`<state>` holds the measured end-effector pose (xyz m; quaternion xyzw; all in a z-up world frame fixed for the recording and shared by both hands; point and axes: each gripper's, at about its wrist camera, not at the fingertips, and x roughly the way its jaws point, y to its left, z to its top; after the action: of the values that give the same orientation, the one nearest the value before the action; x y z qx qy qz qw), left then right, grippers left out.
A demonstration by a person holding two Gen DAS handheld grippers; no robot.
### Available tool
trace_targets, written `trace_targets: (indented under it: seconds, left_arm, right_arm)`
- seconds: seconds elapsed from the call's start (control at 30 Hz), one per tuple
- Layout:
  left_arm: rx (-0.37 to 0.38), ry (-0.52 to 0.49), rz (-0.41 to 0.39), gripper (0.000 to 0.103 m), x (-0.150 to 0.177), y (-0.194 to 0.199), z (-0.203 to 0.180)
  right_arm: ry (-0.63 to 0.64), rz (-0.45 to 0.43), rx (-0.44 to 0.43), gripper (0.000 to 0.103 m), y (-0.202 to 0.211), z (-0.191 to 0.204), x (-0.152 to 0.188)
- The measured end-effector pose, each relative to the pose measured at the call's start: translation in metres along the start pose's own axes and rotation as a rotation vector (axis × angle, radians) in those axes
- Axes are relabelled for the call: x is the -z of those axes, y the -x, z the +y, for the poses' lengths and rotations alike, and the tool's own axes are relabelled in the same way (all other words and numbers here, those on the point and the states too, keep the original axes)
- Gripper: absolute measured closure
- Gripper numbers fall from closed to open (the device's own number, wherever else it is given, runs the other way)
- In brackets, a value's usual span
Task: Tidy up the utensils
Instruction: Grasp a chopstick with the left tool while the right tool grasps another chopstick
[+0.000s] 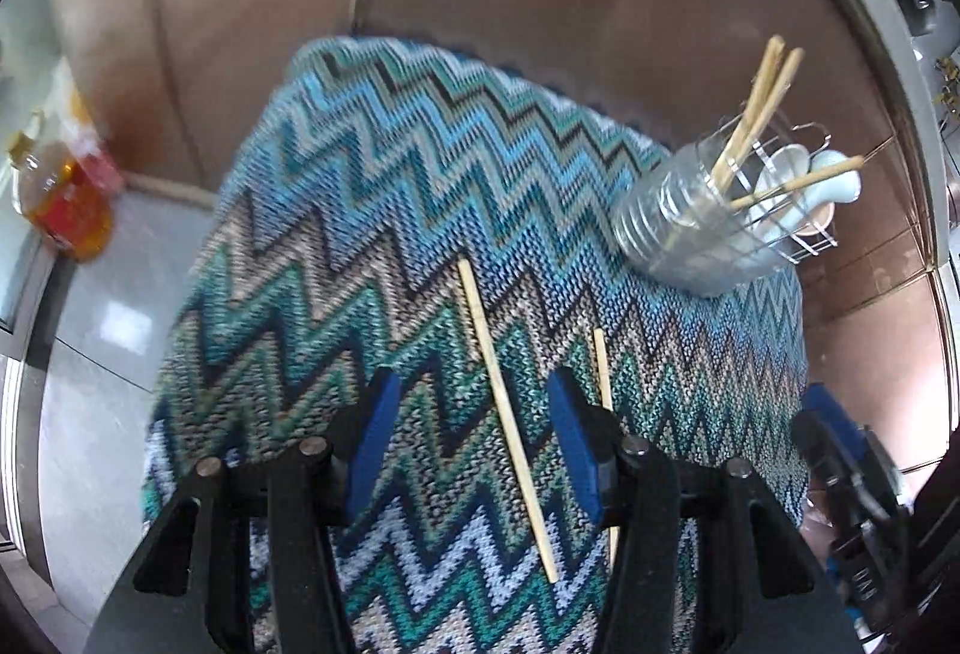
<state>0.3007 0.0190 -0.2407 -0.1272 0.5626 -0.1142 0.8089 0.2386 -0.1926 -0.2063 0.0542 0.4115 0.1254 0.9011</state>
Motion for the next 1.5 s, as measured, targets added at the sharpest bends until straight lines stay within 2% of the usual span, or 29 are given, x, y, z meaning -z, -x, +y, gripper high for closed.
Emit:
trace_targets:
  seconds: [0.07, 0.23, 0.5, 0.6, 0.67, 0.8, 1.1, 1.27, 1.33, 1.5]
  left_arm:
    - [-0.001, 0.001, 0.049, 0.065, -0.007, -0.014, -0.002]
    - [-0.012, 0.010, 0.131, 0.073, -0.018, -0.038, -0.002]
    - [-0.017, 0.008, 0.192, 0.080, -0.032, -0.058, -0.006]
    - [-0.026, 0.002, 0.215, 0.085, -0.034, -0.065, -0.007]
    - [-0.031, -0.003, 0.232, 0.088, -0.035, -0.070, -0.008]
    - [-0.048, -0.015, 0.247, 0.093, -0.033, -0.078, -0.009]
    - [-0.118, -0.080, 0.223, 0.094, -0.030, -0.089, -0.035]
    - [-0.102, -0.035, 0.222, 0.097, -0.027, -0.086, -0.038]
    - [-0.077, -0.022, 0.203, 0.099, -0.026, -0.078, -0.030]
    - [-0.074, -0.037, 0.133, 0.099, -0.020, -0.055, -0.036]
  right_arm:
    - [0.005, 0.056, -0.024, 0.067, -0.019, 0.002, -0.003]
    - [0.032, 0.159, -0.073, 0.072, -0.055, 0.012, -0.005]
    - [0.082, 0.277, -0.076, 0.076, -0.103, 0.027, -0.011]
    - [0.074, 0.315, -0.082, 0.080, -0.119, 0.025, -0.013]
    - [0.075, 0.343, -0.088, 0.088, -0.128, 0.025, -0.012]
    - [0.082, 0.393, -0.086, 0.093, -0.144, 0.026, -0.009]
    - [0.083, 0.416, -0.070, 0.094, -0.155, 0.031, -0.010]
    - [0.034, 0.403, -0.101, 0.098, -0.146, 0.025, -0.010]
    - [0.030, 0.391, -0.108, 0.098, -0.137, 0.022, -0.010]
    - [0.033, 0.326, -0.113, 0.098, -0.107, 0.027, -0.007]
